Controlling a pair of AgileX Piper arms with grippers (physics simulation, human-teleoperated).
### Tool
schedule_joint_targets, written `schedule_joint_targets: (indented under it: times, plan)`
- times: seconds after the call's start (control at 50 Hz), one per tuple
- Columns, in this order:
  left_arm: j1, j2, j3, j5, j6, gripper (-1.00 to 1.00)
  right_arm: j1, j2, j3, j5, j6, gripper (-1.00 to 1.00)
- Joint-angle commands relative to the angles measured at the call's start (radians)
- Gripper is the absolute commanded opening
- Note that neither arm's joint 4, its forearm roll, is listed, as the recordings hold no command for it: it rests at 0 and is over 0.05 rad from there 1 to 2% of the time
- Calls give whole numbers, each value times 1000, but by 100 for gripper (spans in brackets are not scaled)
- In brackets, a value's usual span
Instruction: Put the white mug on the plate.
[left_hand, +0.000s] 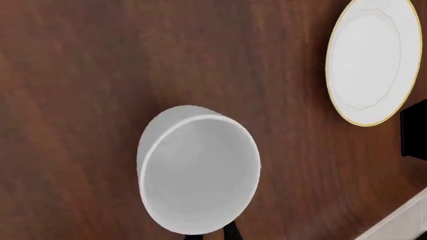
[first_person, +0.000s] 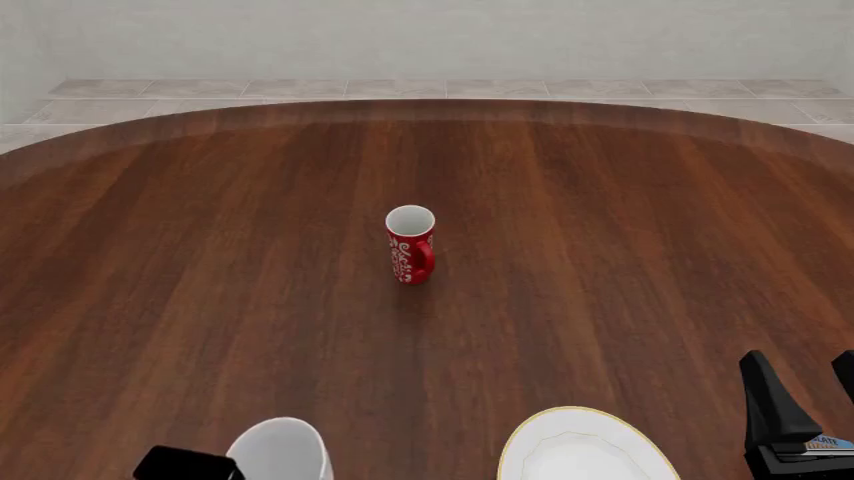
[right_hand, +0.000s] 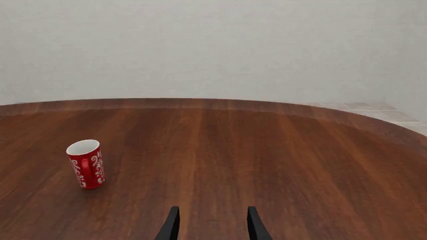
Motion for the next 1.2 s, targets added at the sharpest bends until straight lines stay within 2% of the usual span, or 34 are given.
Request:
schedule_joint_targets:
  times: [0.02,0.32,0.56,0.9,0.96,1.2]
  plan:
    - [15,4,-26,23,31,-100,-3,-2,0,2,-2,100]
    - [57,-52,-111,146,100,-100,-3,-2,0,2,-2,100]
    - [72,-57,-164,193,144,-100,-2,-2,0,2,-2,100]
    - [3,121,-318,148,205,-100,-3,-2,0,2,-1,100]
    - [-31,169,-344,129,182,-100,-2,-1,0,2,-1,100]
    - [-98,301,-429,92,173,-100,-3,-2,0,2,-2,100]
